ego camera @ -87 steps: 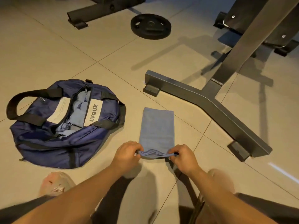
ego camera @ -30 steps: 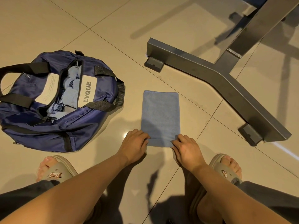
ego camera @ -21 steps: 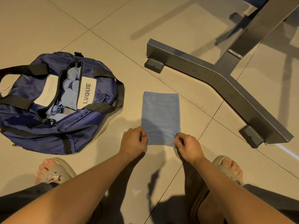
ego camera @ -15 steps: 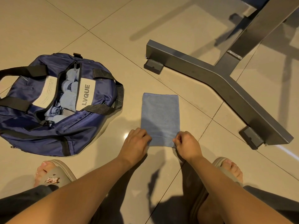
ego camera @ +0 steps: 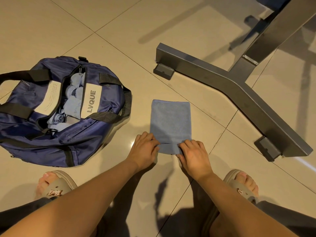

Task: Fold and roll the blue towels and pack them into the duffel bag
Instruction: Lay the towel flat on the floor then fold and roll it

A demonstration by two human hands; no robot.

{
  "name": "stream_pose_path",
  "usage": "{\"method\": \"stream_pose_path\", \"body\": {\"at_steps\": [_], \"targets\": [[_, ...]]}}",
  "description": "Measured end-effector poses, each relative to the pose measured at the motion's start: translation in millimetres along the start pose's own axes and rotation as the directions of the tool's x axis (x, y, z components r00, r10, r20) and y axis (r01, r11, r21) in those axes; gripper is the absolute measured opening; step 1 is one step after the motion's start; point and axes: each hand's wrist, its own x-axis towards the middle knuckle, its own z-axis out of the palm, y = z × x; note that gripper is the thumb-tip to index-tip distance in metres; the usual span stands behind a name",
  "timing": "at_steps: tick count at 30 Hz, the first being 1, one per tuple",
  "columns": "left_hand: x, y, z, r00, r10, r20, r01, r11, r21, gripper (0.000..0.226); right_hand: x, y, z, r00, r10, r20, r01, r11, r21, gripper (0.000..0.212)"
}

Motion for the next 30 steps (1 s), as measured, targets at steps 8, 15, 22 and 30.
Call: {"method": "stream_pose_path", "body": {"at_steps": [8, 15, 22, 30], "targets": [[8, 0, -16, 0.999, 0.026, 0.029, -0.024, 0.997, -0.072, 0.025, 31, 7, -13, 0.960, 0.051, 0.276, -0.062, 0.998, 0.031, 0.022], [-3, -3, 2, 0.995, 0.059, -0.082, -0.056, 0.998, 0.042, 0.031, 46, 4, -22, 0.933, 0.099, 0.346, -0.124, 0.991, 0.049, 0.024], [33, -3, -17, 0.972, -0.151, 0.179, 0.155, 0.988, -0.008, 0.026, 23, -12, -11, 0.994, -0.106, 0.024, 0.105, 0.994, 0.006, 0.019], [22, 6, -22, 0.997, 0.075, -0.023, -0.071, 0.987, 0.144, 0.024, 48, 0, -15, 0.977, -0.023, 0.214, -0.002, 0.993, 0.114, 0.014]]}}
